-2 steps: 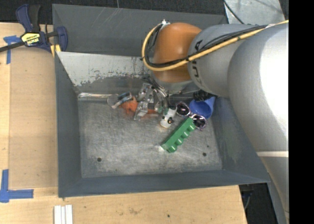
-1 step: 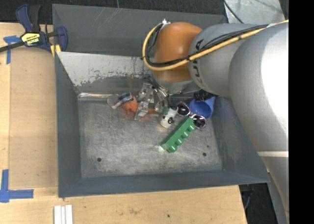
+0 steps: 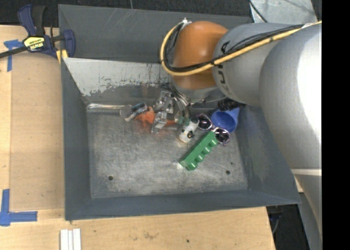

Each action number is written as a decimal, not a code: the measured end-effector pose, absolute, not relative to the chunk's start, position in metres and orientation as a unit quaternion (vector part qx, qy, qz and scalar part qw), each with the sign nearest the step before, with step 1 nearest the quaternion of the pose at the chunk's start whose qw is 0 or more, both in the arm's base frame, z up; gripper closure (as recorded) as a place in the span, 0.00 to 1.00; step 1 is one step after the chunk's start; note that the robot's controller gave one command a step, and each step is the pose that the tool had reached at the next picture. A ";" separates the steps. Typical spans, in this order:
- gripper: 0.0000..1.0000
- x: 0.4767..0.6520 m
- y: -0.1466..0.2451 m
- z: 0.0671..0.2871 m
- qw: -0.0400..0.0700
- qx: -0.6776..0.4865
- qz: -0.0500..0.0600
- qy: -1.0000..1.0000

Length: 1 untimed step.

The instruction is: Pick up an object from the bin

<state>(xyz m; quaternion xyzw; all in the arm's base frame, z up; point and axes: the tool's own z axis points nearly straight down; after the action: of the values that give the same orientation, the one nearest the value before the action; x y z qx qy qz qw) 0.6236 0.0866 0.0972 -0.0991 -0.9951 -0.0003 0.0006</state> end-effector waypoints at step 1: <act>1.00 0.624 0.087 0.110 -0.001 -0.099 -0.001 -0.995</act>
Offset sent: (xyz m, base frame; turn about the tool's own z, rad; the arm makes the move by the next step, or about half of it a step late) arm 0.0001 0.0000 0.0453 0.0000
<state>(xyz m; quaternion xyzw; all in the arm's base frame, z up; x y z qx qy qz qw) 0.6243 0.0866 0.1097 -0.0990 -0.9951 -0.0005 -0.0005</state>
